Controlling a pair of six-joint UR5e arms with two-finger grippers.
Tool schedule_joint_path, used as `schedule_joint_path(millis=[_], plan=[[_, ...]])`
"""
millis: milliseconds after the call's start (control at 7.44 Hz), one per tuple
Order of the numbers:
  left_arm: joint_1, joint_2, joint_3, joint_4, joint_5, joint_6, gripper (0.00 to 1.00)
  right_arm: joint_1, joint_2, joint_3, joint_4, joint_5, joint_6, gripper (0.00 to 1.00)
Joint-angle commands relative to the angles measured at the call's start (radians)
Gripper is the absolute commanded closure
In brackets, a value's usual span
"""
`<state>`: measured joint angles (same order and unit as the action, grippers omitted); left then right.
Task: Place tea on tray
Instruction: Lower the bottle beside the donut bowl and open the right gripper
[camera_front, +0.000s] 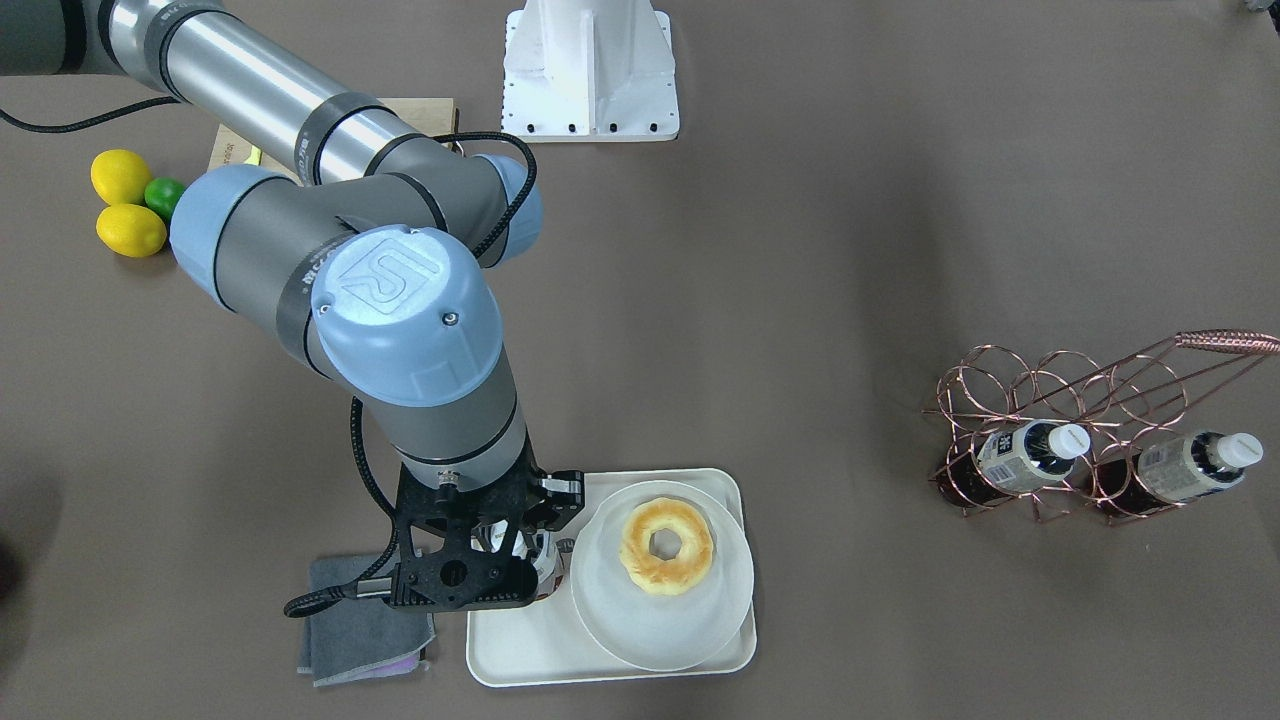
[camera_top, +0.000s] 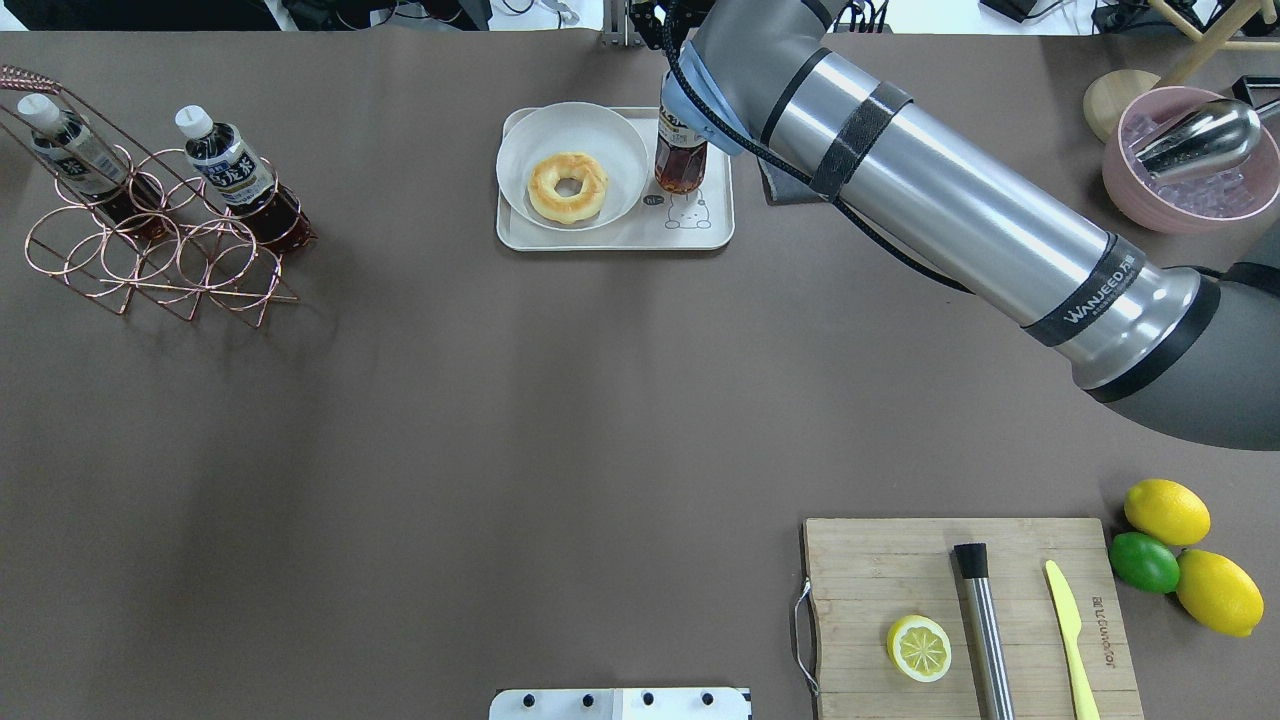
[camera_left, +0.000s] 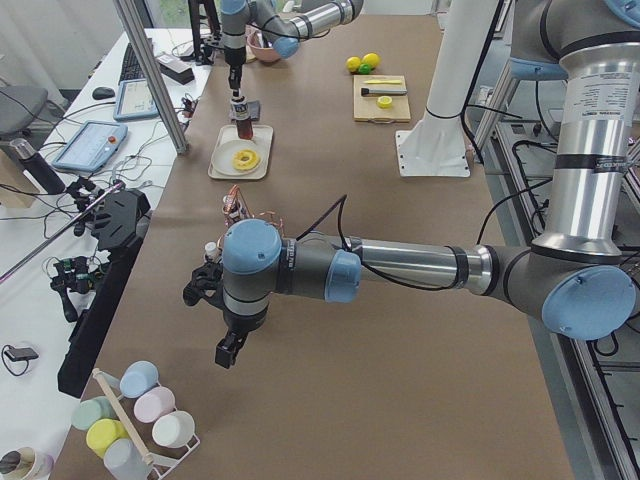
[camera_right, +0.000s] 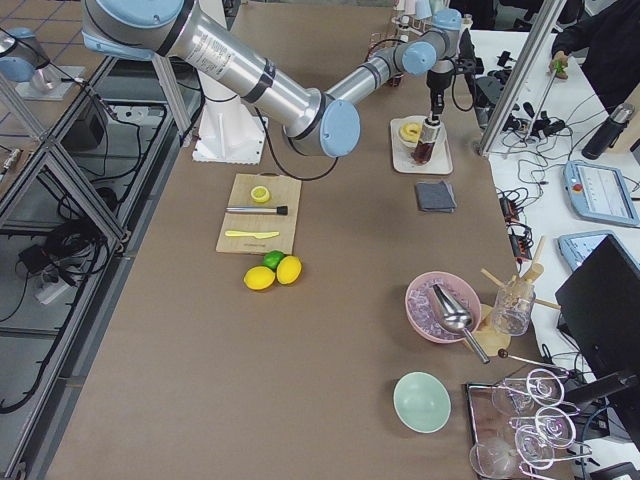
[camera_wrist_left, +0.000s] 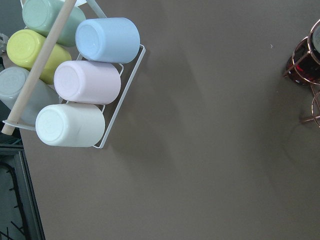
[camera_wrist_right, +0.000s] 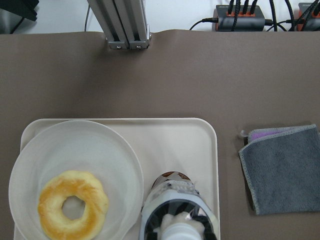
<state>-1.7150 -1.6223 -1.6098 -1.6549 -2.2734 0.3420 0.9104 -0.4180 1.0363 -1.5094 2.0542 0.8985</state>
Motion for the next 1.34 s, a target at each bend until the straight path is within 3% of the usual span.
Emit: schedule_joint_path(millis=[0, 1209], plan=[[0.0, 0.002, 0.001, 0.0, 0.0, 0.0, 0.02, 0.013, -0.005, 0.01, -0.026, -0.002, -0.027, 1.0], [0.0, -0.002, 0.001, 0.001, 0.0, -0.001, 0.02, -0.001, -0.016, 0.01, -0.017, -0.008, -0.018, 1.0]])
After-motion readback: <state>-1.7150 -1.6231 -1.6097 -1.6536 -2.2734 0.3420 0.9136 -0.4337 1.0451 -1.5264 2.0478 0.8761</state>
